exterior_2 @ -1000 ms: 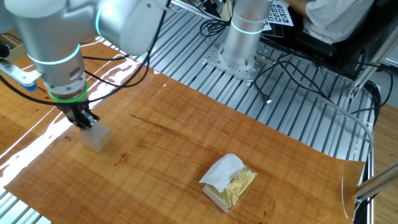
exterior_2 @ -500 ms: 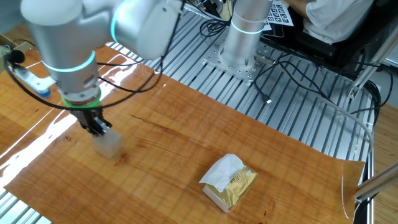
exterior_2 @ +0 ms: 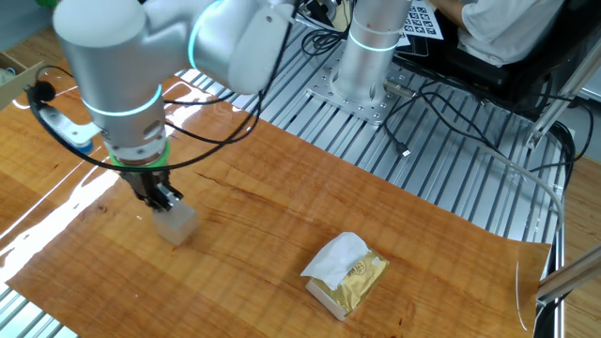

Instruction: Use the gripper to push the small block from left to right

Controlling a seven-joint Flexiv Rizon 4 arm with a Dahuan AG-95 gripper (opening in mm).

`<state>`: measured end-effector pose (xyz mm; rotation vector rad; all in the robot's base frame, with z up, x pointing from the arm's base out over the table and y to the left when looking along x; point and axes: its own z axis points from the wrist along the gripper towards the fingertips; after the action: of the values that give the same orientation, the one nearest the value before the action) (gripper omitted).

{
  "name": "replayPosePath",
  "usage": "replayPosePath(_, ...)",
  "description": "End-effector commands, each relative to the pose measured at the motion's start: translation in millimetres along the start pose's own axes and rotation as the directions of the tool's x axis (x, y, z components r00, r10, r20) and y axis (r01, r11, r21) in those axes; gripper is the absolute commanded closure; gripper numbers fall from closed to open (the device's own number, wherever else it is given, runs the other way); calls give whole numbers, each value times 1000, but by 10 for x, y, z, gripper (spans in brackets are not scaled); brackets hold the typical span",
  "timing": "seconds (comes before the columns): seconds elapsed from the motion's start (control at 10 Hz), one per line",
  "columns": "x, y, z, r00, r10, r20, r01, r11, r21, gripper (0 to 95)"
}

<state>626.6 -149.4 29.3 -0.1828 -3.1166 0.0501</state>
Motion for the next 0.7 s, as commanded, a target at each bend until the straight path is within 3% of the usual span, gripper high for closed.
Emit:
replayPosePath(0.1, 24, 74, -9, 1000, 4, 0, -4, 1000, -5, 950)
replayPosePath(0.7, 157, 441, -48, 999, 36, -4, -36, 999, -15, 950)
